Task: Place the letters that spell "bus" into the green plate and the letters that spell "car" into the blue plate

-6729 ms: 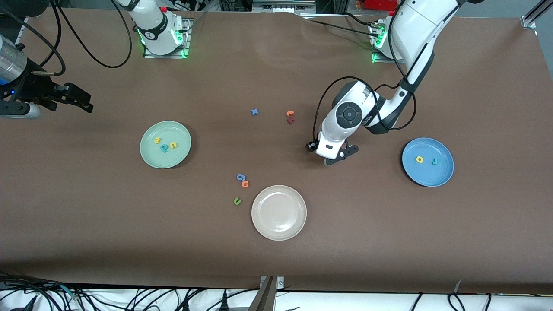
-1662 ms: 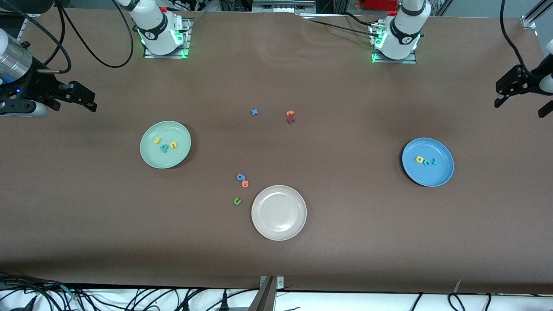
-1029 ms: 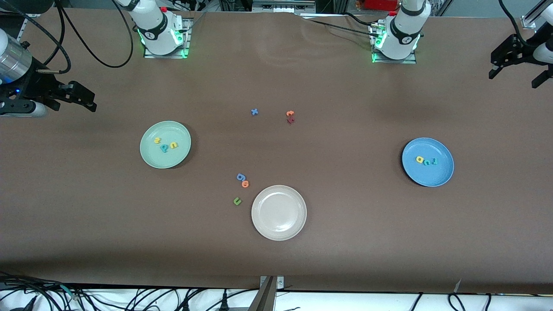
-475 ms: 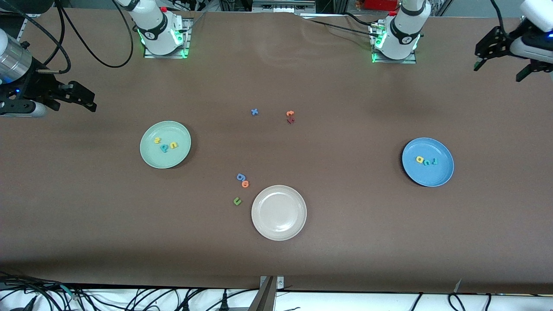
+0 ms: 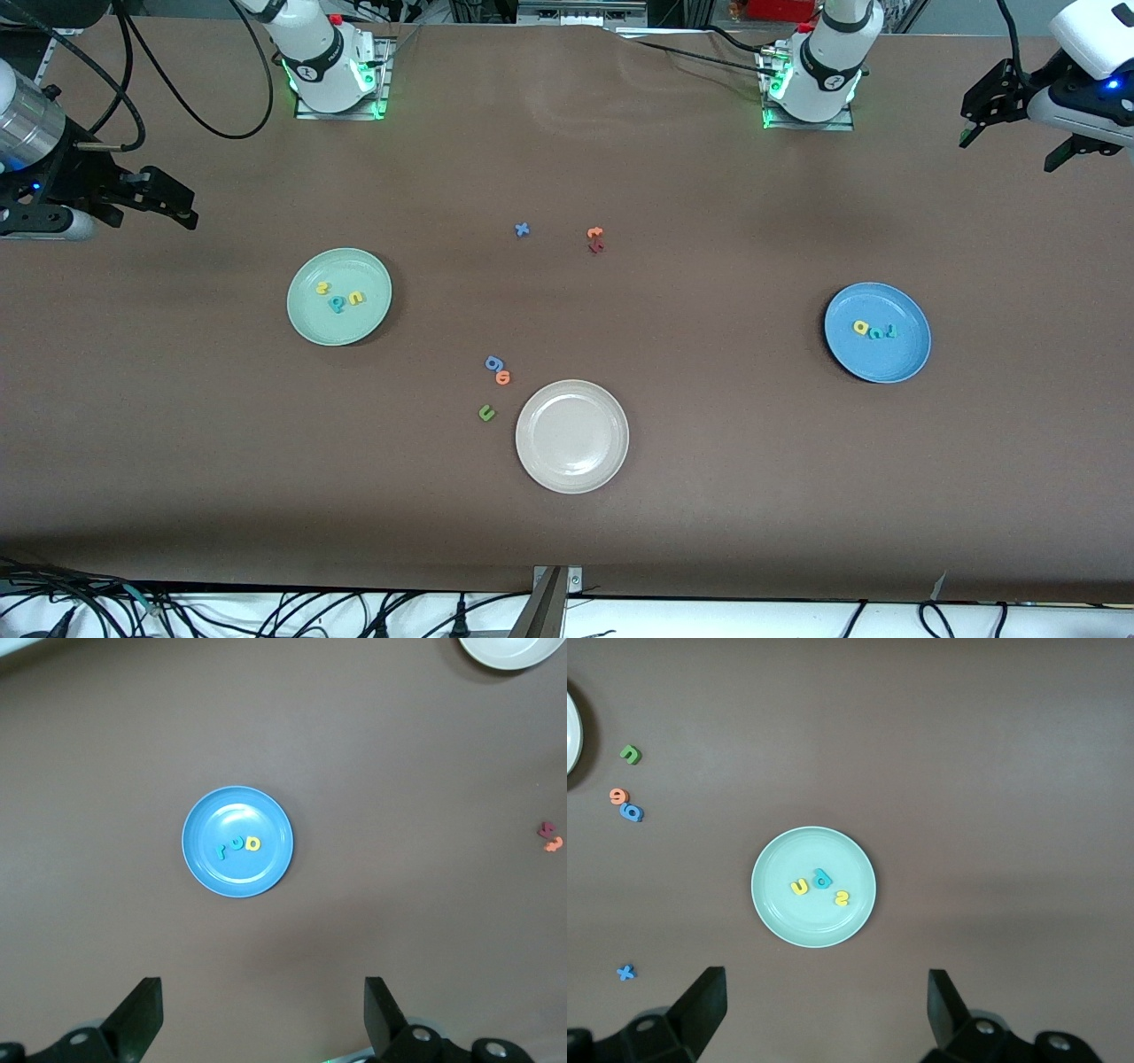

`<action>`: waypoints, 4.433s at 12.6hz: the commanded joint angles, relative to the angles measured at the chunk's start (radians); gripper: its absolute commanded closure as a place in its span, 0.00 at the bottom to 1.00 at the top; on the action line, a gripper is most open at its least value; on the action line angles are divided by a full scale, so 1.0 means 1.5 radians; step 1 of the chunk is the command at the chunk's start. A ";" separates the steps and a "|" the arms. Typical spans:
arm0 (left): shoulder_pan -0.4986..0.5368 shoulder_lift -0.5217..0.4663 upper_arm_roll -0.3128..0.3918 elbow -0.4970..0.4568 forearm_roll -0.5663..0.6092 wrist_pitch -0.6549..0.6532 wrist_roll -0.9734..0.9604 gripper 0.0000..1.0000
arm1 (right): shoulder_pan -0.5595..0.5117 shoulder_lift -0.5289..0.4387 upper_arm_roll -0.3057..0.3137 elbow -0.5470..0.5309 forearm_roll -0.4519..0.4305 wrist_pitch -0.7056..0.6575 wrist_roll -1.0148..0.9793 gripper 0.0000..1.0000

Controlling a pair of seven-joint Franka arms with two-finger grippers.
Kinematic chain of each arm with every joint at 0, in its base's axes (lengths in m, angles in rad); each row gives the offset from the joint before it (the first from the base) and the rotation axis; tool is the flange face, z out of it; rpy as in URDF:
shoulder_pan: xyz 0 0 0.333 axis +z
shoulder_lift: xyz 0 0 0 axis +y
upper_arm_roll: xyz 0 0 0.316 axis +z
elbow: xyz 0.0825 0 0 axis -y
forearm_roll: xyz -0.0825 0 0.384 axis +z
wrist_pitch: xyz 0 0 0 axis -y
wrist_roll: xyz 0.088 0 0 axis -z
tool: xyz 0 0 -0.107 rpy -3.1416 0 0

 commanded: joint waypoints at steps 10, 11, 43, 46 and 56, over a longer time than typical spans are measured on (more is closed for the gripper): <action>0.004 0.040 0.003 0.074 -0.007 -0.026 0.007 0.00 | 0.001 -0.004 0.000 0.001 -0.007 -0.002 0.000 0.00; 0.004 0.040 0.003 0.076 -0.007 -0.026 0.007 0.00 | 0.001 -0.004 0.001 0.003 -0.007 -0.001 -0.001 0.00; 0.016 0.153 0.011 0.210 -0.009 -0.108 0.008 0.00 | 0.002 0.043 -0.010 0.074 -0.030 -0.016 0.047 0.00; 0.015 0.154 0.009 0.210 -0.009 -0.107 0.008 0.00 | 0.001 0.043 -0.016 0.074 -0.029 -0.014 0.048 0.00; 0.010 0.175 0.007 0.203 -0.037 -0.153 0.001 0.00 | -0.001 0.043 -0.020 0.074 -0.029 -0.014 0.047 0.00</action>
